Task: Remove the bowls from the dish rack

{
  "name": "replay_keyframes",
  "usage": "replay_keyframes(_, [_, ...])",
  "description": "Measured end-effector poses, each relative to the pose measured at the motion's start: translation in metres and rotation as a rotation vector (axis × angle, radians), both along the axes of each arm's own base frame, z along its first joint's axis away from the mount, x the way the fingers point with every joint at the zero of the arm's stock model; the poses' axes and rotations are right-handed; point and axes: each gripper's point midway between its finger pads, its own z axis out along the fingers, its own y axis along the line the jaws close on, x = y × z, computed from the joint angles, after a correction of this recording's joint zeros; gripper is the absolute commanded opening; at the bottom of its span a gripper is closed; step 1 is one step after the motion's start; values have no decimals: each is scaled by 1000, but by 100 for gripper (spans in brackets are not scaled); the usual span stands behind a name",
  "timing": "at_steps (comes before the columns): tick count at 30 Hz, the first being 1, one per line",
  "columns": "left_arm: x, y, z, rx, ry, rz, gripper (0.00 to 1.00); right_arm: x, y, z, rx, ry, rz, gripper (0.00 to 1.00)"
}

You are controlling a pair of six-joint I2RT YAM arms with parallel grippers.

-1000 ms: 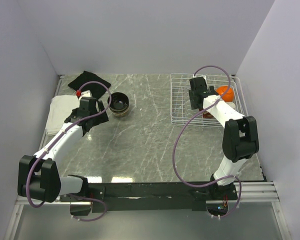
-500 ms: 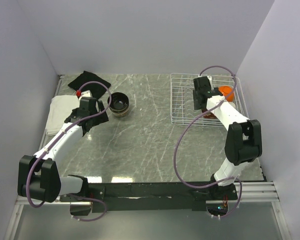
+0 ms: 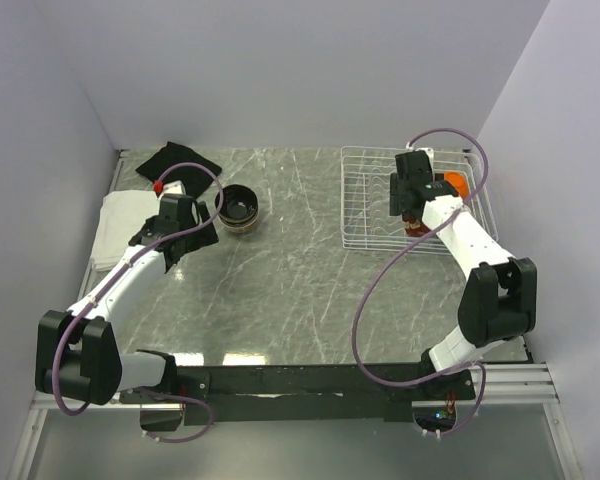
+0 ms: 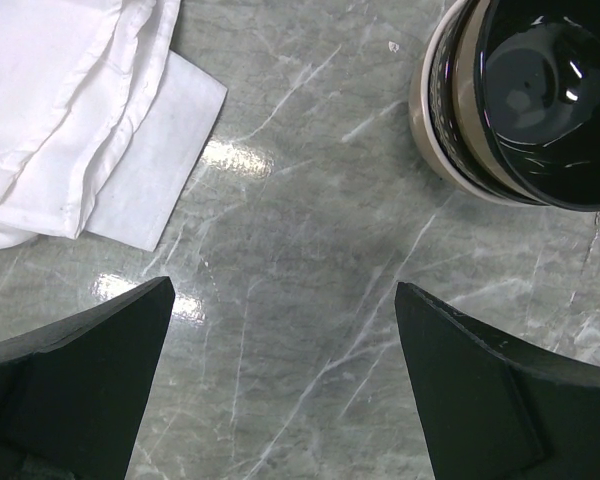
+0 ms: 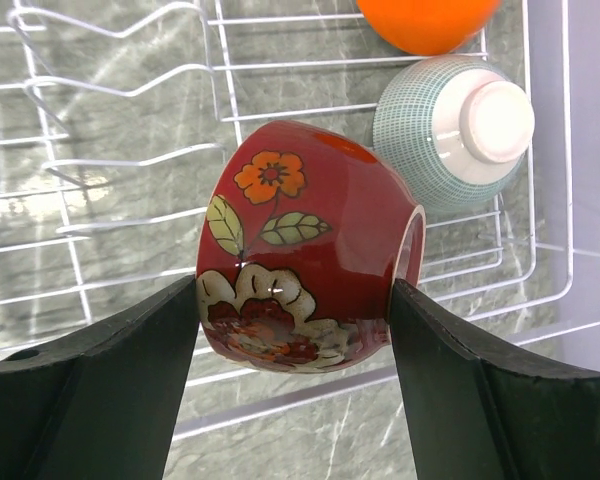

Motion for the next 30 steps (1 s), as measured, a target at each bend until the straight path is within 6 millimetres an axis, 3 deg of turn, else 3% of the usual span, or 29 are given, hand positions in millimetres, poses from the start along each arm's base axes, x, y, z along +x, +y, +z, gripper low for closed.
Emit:
replay_keyframes(11, [0, -6, 0, -24, 3, -24, 99, -6, 3, 19, 87, -50, -5, 38])
replay_keyframes(18, [4, -24, 6, -95, -23, -91, 100, -8, 9, 33, 128, -78, 10, 38])
replay_keyframes(25, [3, -41, 11, -168, -26, -155, 99, -8, 21, 67, 194, -155, 59, 38])
replay_keyframes(30, [9, -60, 33, -245, -63, -211, 99, -11, 36, 94, 250, -212, 116, 38])
